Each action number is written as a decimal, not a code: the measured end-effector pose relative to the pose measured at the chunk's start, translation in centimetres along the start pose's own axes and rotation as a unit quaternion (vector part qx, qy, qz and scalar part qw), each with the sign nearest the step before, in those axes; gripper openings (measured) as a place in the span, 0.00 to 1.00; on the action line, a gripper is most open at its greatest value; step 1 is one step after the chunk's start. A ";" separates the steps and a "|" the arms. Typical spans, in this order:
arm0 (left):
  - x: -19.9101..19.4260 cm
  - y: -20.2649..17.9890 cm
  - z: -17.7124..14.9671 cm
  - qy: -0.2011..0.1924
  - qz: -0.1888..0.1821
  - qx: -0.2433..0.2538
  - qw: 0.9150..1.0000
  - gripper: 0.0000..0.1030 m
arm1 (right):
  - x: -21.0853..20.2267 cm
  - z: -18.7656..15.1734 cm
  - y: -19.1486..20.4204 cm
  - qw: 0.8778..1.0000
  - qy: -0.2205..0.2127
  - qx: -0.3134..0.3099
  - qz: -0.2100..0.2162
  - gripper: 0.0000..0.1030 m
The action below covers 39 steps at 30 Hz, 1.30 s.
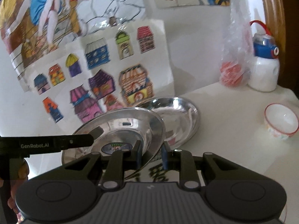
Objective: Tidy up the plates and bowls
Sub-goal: 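Lift the stickered plate with both grippers and carry it over the other steel plate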
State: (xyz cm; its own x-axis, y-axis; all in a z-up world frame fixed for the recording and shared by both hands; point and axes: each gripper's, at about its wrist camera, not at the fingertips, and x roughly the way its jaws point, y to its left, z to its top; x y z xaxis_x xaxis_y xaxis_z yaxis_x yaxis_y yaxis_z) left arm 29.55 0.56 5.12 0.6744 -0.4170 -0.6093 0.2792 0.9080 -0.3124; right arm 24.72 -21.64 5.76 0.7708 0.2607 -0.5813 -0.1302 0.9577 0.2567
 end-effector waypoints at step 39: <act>10.9 -1.7 3.1 -0.004 0.030 0.044 0.999 0.35 | 7.0 2.4 -4.0 0.996 -0.009 -0.047 -0.070 0.27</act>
State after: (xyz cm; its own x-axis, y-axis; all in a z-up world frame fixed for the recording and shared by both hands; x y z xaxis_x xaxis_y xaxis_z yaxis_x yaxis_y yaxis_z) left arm 38.57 -5.38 1.28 0.6974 -0.3616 -0.6188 0.2970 0.9316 -0.2097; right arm 32.12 -23.96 2.48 0.7964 0.1226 -0.5922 -0.0782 0.9919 0.1002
